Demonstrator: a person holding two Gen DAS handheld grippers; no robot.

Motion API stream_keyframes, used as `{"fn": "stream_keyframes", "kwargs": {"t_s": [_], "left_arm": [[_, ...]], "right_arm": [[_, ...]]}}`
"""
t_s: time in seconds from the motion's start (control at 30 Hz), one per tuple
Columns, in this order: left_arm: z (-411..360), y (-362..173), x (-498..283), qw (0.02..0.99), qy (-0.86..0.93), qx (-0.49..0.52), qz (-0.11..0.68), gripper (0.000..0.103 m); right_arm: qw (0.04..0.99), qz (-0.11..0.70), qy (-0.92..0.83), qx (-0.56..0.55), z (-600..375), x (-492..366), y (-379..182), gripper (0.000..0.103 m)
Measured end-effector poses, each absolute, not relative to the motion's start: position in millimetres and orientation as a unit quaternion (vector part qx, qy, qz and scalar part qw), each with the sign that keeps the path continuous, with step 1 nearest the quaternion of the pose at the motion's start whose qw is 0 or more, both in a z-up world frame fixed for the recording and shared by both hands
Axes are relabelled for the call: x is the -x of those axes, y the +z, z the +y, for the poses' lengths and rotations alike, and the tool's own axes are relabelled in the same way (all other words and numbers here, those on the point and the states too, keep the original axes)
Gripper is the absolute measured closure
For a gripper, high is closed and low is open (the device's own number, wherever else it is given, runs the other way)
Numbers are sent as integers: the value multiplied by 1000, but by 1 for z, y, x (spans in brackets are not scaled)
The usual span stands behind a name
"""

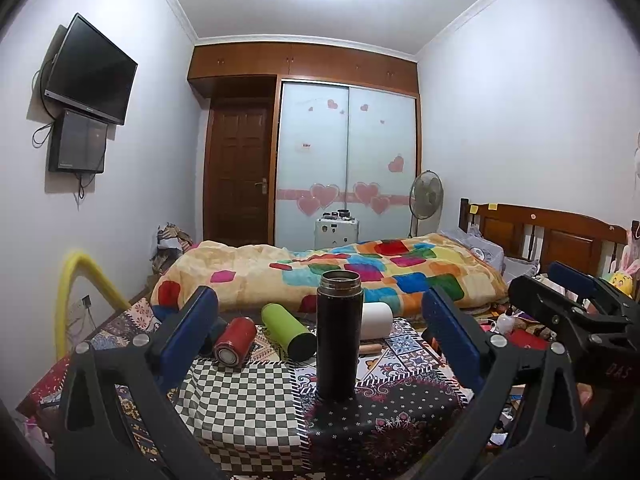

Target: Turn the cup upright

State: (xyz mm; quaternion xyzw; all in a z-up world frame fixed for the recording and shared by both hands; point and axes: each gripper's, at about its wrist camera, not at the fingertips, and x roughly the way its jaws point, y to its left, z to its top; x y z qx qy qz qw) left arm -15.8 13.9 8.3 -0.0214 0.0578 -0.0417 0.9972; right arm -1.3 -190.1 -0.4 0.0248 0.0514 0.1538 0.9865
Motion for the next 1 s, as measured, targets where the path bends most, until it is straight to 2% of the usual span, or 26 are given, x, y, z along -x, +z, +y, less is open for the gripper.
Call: {"fn": "stream_keyframes", "kwargs": {"t_s": [1.0], "left_arm": [[12,8,16,997,-46,18,54,0]], "right_arm": [[987,49,152,-21,-190,2,0,0]]}}
